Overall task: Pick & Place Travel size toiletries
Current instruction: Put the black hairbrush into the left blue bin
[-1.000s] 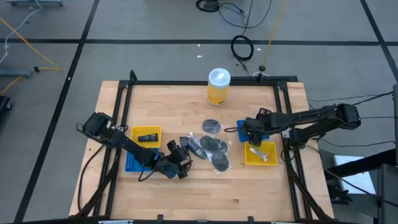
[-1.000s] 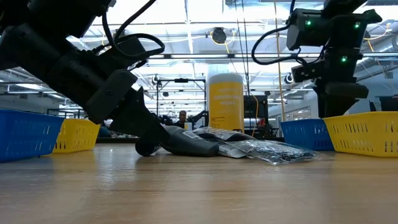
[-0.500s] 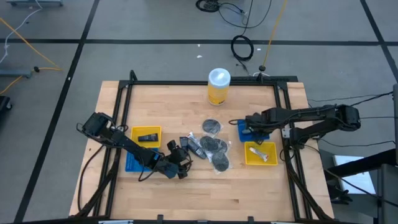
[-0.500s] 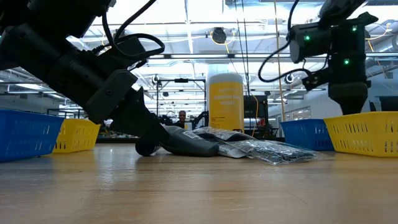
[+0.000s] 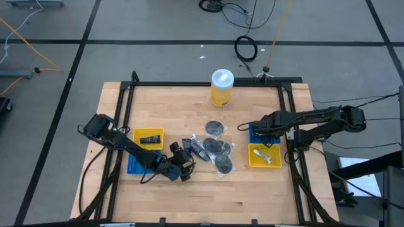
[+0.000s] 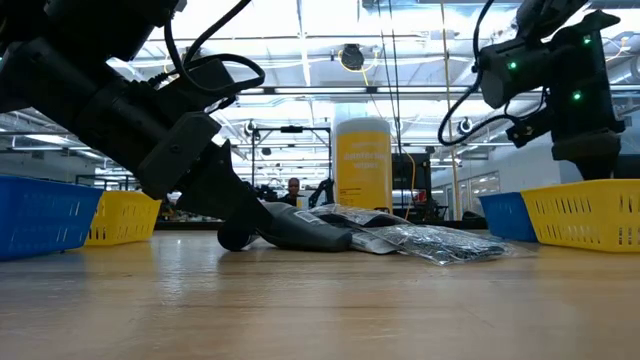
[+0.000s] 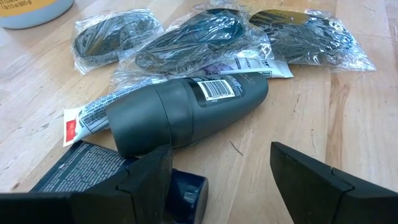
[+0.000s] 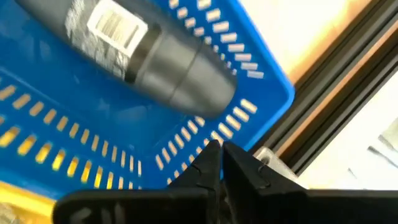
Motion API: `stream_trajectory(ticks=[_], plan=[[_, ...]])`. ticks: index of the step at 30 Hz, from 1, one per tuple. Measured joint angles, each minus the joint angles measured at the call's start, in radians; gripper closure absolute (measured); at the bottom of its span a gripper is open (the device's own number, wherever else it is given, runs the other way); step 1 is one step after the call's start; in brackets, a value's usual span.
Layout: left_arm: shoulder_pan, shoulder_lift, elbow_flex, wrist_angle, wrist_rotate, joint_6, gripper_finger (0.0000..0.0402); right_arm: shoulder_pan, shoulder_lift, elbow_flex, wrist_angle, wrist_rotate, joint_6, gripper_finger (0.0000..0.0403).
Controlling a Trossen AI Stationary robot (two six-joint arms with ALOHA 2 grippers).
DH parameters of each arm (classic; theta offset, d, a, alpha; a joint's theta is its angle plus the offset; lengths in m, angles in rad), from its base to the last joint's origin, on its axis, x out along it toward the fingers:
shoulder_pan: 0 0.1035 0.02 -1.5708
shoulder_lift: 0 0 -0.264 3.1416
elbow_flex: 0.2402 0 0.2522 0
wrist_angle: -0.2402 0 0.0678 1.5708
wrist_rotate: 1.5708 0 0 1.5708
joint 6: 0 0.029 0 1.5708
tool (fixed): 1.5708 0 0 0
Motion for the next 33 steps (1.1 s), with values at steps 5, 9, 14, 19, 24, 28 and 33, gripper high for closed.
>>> stream_trajectory(ticks=[5,9,14,19,24,28,33], plan=[[0.0,0.0,0.0,0.0,0.0,0.0,0.0135,0.033,-0.001,0.0,0.055,0.068,0.007,0.0402],[0.001,0.0,0.0,-0.001,-0.001,0.002,0.0135,0.077,-0.015,0.0,0.124,0.108,0.032,0.0402],[0.016,0.0,0.0,-0.001,0.0,-0.005,0.0135,0.156,-0.057,0.0,0.227,0.219,0.113,0.0402],[0.028,0.0,0.0,-0.001,0.011,-0.031,0.0135,0.261,-0.093,0.0,0.451,0.32,0.066,0.0402],[0.032,-0.001,0.0,0.027,0.046,-0.024,0.0135,0.395,-0.06,-0.009,0.942,0.371,-0.184,0.0402],[0.024,0.0,0.0,0.051,0.058,0.004,0.0135,0.485,0.03,-0.053,1.391,0.292,-0.477,0.0402],[0.008,0.0,0.0,0.074,0.058,0.052,0.0135,0.539,0.212,-0.089,1.773,0.058,-0.73,0.0401]])
